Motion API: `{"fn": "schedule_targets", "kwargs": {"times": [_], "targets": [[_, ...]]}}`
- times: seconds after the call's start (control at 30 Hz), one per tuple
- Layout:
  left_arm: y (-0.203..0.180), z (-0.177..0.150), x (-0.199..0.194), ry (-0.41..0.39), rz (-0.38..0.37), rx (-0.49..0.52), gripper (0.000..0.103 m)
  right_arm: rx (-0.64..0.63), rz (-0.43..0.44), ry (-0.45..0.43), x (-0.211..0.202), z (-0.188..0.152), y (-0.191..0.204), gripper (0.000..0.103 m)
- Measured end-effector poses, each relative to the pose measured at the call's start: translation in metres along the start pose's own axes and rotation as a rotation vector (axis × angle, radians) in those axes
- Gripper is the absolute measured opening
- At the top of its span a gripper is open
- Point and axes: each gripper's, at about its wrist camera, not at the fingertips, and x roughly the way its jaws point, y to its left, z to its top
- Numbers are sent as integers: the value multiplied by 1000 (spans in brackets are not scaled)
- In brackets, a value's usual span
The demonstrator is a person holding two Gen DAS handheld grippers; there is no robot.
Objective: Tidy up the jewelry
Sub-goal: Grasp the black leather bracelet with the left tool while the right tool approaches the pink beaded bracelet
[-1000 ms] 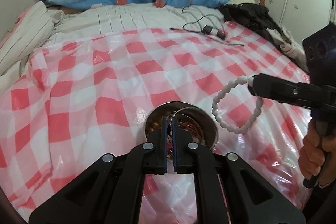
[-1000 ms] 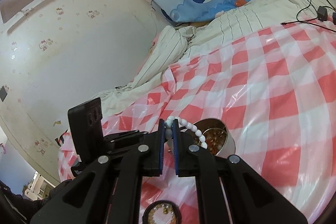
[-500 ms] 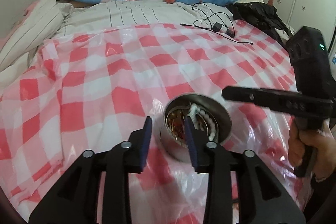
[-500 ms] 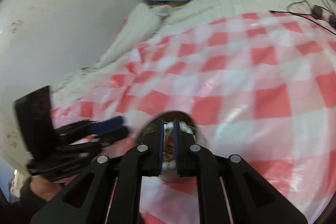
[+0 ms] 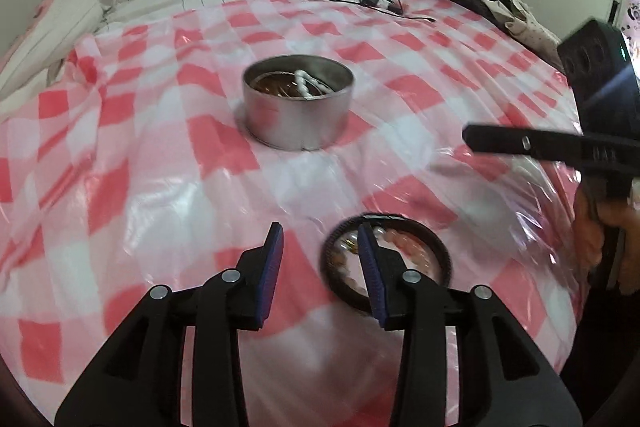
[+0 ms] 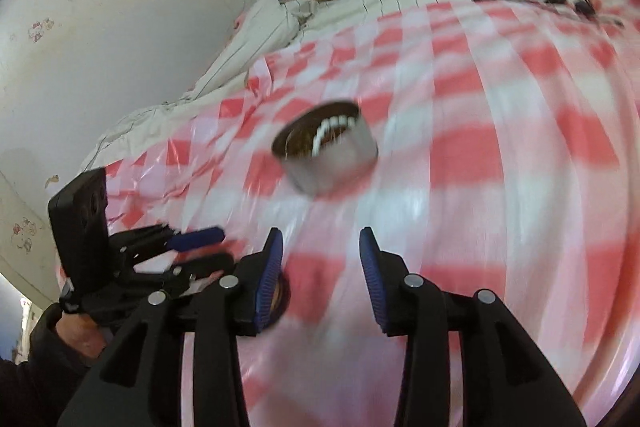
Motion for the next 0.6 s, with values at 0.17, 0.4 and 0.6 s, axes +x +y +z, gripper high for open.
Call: {"fn": "schedule_targets", "kwargs": {"times": [0.17, 0.4, 0.6], "targets": [[-9, -6, 13, 35, 2, 33, 26, 32, -7, 9, 3, -15, -4, 51], [-1, -4, 18, 45, -53, -31, 21, 57, -18, 22, 13, -19, -11, 53], [10, -2, 24, 62, -112, -123, 22, 50, -28, 33, 20, -20, -10, 55]]}}
